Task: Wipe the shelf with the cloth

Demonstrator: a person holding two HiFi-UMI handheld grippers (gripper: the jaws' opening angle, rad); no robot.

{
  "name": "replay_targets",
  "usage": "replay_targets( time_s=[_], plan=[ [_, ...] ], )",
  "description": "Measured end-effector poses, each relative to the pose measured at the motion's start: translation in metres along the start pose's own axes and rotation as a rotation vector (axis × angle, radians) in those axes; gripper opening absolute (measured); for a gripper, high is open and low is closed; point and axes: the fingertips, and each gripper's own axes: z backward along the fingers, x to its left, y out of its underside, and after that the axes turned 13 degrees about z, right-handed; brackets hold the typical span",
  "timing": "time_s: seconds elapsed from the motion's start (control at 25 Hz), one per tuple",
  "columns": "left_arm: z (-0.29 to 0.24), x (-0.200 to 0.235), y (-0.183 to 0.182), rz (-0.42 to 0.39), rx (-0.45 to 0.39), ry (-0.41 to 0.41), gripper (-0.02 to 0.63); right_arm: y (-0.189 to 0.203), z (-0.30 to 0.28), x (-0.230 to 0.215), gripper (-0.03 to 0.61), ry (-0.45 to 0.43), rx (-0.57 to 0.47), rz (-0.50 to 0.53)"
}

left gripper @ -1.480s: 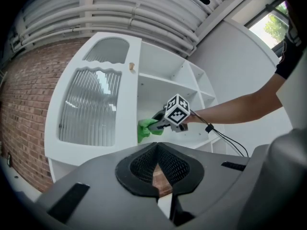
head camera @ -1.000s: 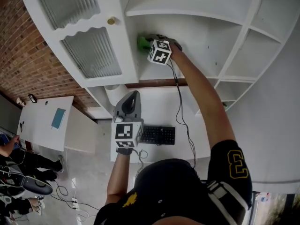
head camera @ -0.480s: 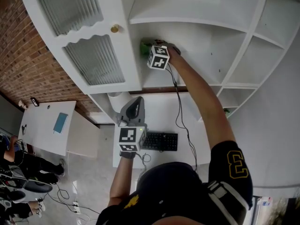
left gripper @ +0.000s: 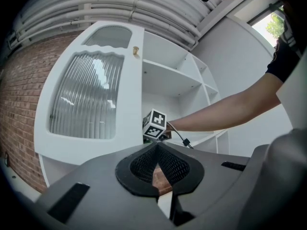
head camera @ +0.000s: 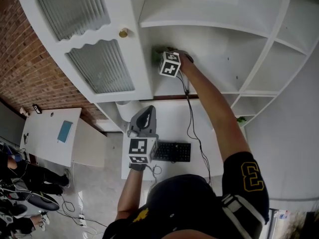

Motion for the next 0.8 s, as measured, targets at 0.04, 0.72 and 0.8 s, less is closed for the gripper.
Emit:
replay_targets(
  time_s=[0.04,0.72,0.8],
  plan=[
    [-0.002,0.000,0.001,0.002,0.001,0.003,0.017,0.002,-0.001,0.000,0.112,0.004,0.008,0.004],
    [-0.013,-0.010,0.014,0.018,0.023,0.035,0.017,0.013,0.000,-0.001,0.103,-0.023,0.104,-0.052],
    [-0.013,-0.012,0.014,0.008,0.024,0.041,0.017,0.015,0.001,-0.003,0.101,-0.017,0.109,-0.063]
  ],
)
